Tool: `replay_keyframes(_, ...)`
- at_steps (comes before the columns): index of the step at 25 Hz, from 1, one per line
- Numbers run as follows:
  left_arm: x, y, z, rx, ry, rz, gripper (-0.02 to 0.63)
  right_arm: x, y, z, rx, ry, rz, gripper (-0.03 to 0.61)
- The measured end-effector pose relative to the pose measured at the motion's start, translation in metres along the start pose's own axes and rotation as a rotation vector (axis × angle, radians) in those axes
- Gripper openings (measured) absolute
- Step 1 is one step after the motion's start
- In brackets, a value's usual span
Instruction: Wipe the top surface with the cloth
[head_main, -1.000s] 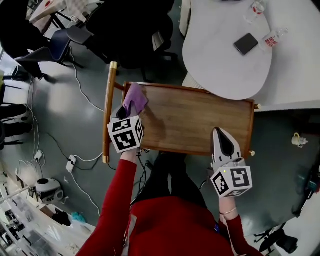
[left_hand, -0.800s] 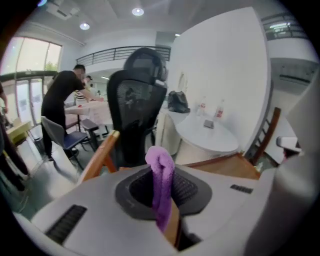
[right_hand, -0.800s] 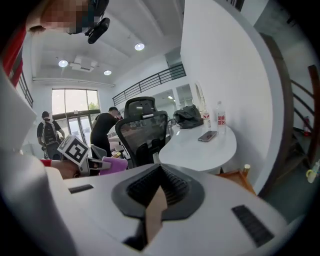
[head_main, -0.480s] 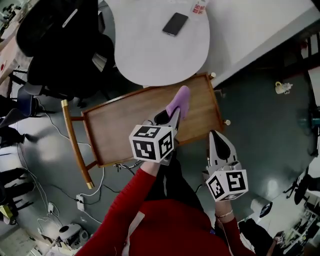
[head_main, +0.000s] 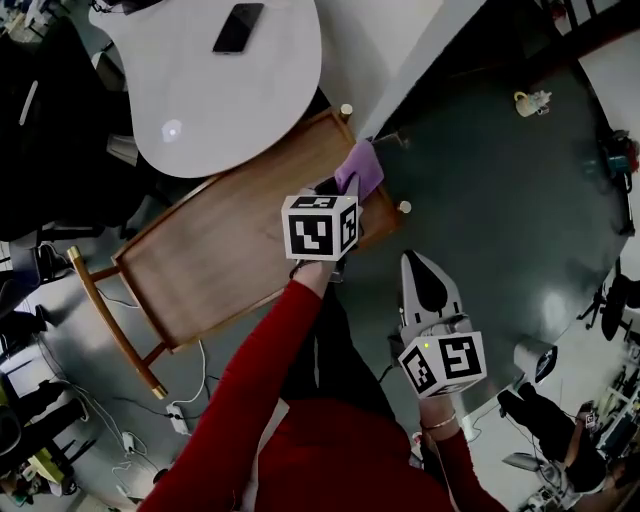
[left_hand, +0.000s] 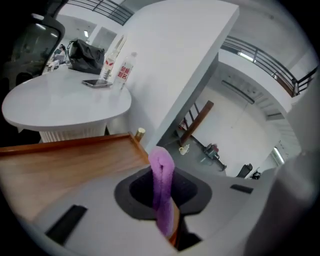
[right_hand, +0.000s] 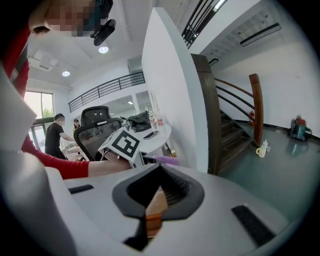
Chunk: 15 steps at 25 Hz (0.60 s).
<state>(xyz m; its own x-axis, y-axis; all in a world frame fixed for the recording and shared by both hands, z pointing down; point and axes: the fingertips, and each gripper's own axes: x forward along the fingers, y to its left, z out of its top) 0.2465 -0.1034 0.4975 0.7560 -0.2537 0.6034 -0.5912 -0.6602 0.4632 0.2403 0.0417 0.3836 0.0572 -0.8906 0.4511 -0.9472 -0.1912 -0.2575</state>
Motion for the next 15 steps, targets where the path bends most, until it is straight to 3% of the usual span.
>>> replay_keyframes(7, -0.067, 0.092, -0.030, -0.116, 0.004, 0.262, 0.054, 0.036, 0.036, 0.009, -0.098, 0.075, 0.234, 0.012)
replay_keyframes(11, -0.147, 0.170, -0.070, -0.209, -0.011, 0.420, 0.054, 0.067, 0.089, -0.002, -0.147, 0.121, 0.363, 0.011)
replay_keyframes(15, -0.245, 0.234, -0.119, -0.273, -0.015, 0.643, 0.054, 0.079, 0.147, -0.015, -0.209, 0.164, 0.513, 0.012)
